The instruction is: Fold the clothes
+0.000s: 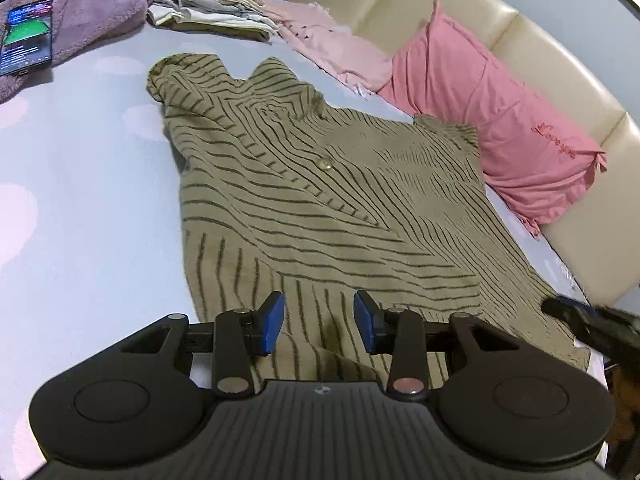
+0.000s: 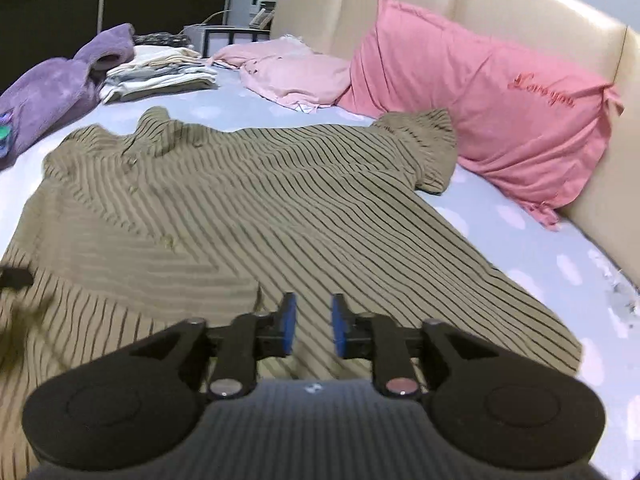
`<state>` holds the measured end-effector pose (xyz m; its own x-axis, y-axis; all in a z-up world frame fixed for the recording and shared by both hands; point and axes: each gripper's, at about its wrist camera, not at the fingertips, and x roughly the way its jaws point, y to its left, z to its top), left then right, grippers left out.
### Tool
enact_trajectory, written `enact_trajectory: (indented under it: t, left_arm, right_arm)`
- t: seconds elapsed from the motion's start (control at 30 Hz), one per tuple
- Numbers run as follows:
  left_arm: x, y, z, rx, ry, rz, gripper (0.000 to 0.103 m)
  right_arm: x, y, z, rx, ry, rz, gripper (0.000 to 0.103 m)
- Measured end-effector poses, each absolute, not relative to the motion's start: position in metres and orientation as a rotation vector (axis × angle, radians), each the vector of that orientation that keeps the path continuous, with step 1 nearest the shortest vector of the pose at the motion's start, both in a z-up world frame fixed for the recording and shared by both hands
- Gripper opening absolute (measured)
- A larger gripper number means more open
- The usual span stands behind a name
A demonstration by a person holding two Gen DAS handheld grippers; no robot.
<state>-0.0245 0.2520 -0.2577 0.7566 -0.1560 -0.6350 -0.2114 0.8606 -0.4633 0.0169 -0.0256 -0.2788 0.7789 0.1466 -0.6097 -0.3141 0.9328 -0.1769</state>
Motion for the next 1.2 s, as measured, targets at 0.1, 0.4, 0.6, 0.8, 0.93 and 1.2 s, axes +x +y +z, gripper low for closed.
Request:
enact_trajectory:
  t: [0.1,0.4,0.6,0.8,0.93,1.2]
  left_arm:
    - [-0.026,0.239,-0.250,-0.502,0.715,-0.011,0.035]
    - [-0.032,0.200,-0.259,-0.371,0.860,-0.119,0.029]
    - [-0.049,0.191,-0.240,-0.125,0.849,0.083,0.022]
    - [-0.069,0.180,-0.212,-0.242,0.746,-0.051,0.039]
    - [-0.074,0.155,-0.213,-0.279,0.797,-0.166,0.041]
    - [-0.083,0.116,-0.226,-0.149,0.916,-0.327,0.043]
  right_arm:
    - [-0.020,-0.030,-0.281,-0.229,0.647,0.443,0.034]
    - [-0.062,0.011,-0.326,-0.330,0.777,0.680,0.035]
    - [-0.096,-0.047,-0.306,-0.386,0.794,0.554,0.040]
    - [-0.147,-0.107,-0.291,-0.279,0.771,0.585,0.042]
    - [-0.199,-0.094,-0.299,-0.302,0.772,0.767,0.044]
    - [-0.274,-0.068,-0.330,-0.553,0.822,0.927,0.042]
